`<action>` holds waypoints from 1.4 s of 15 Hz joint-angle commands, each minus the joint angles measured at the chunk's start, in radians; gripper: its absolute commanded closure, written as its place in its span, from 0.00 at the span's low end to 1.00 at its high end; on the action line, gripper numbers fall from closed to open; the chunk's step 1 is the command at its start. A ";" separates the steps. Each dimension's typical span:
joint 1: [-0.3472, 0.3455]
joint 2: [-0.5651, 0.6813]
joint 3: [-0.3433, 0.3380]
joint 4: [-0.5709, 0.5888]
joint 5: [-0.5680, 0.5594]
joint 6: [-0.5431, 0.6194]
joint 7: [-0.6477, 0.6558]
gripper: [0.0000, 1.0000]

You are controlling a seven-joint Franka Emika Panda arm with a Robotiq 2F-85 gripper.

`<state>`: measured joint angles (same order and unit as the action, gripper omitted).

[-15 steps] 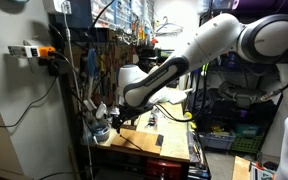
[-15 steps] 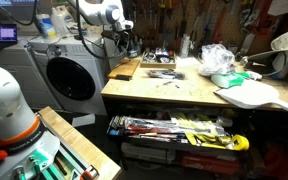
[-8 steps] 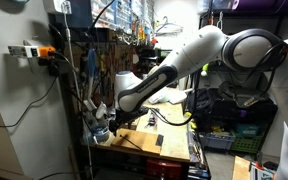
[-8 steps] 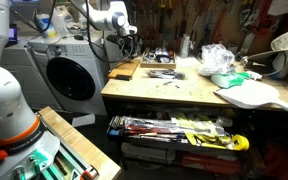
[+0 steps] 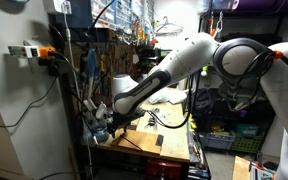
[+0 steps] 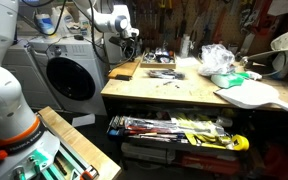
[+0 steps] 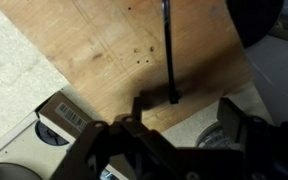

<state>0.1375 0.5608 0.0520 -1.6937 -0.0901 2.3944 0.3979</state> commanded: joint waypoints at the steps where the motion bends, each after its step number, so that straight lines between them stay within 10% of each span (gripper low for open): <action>1: 0.027 0.027 -0.026 0.040 0.019 -0.044 -0.010 0.35; 3: 0.037 0.026 -0.033 0.042 0.010 -0.059 -0.003 0.34; 11: 0.054 0.035 -0.049 0.064 0.001 -0.090 0.004 0.98; 21: 0.032 -0.053 -0.062 0.041 0.012 -0.109 0.000 0.98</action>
<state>0.1713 0.5589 0.0105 -1.6373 -0.0904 2.3142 0.3984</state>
